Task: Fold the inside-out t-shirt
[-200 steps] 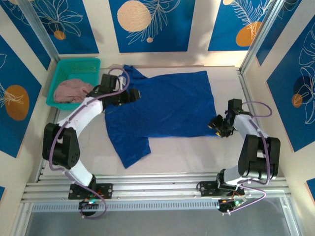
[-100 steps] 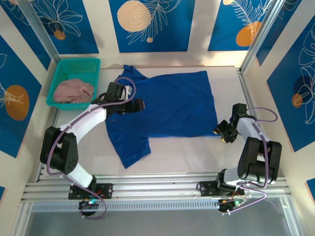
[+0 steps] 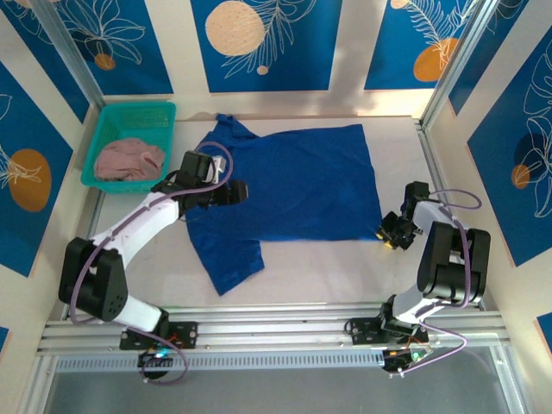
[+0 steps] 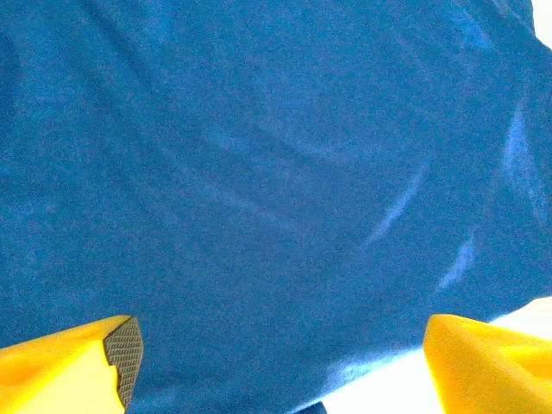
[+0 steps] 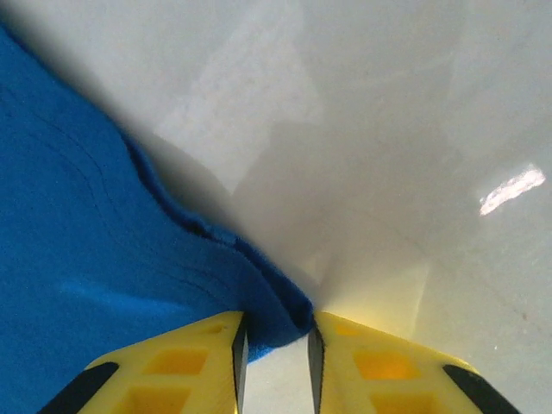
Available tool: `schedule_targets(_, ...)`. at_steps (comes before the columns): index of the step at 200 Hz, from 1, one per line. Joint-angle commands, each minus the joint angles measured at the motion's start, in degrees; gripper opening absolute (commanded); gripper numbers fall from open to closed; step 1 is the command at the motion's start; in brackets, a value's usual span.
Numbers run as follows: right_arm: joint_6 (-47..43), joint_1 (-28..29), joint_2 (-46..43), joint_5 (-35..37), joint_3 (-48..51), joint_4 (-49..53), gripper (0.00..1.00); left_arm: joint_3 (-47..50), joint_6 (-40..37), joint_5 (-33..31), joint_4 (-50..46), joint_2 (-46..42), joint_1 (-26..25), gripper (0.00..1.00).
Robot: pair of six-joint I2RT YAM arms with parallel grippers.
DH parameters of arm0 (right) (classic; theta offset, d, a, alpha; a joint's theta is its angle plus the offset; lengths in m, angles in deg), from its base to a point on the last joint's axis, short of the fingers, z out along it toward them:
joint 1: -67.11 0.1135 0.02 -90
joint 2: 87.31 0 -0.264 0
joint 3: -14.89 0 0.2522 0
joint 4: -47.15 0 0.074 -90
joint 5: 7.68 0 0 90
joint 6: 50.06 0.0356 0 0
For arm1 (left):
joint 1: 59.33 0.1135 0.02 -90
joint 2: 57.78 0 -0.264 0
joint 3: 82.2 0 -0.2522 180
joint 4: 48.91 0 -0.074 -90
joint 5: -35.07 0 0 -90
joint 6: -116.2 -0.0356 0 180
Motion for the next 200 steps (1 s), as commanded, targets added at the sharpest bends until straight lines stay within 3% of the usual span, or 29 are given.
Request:
schedule_targets(1, -0.65, -0.37, 0.95, 1.1, -1.31, -0.92, 0.23, 2.67, -1.35, -1.11, -3.97, -3.07, -0.98, 0.85)
schedule_targets(43, -1.09, -0.36, 1.01, 0.87, -1.85, -1.15, 0.18, 7.18, -0.83, -1.99, -6.41, -6.26, -2.62, 0.85)
schedule_targets(84, -1.53, -0.51, -0.24, 0.43, -1.66, -1.25, 0.06, 9.45, -0.58, -2.96, -9.93, -8.44, -4.4, 0.84)
schedule_targets(107, -1.92, -0.5, -1.27, -0.73, -1.32, -1.67, 0.0, 11.23, 0.4, -5.35, -15.22, -10.2, -6.57, 0.82)
schedule_targets(140, -2.23, -0.46, -2.11, -1.92, -0.89, -2.62, 0.0, 14.54, 4.71, -8.27, -24.37, -13.3, -11.73, 0.8)
schedule_targets(175, -2.41, -0.48, -2.29, -2.84, -1.18, -3.03, 0.0, 19.5, 10.35, -6.39, -28.25, -14.63, -17.48, 0.74)
schedule_targets(200, -2.47, -0.55, -2.47, -3.46, -1.0, -3.41, 0.0, 22.18, 11.55, -1.37, -25.31, -13.63, -20.11, 0.66)
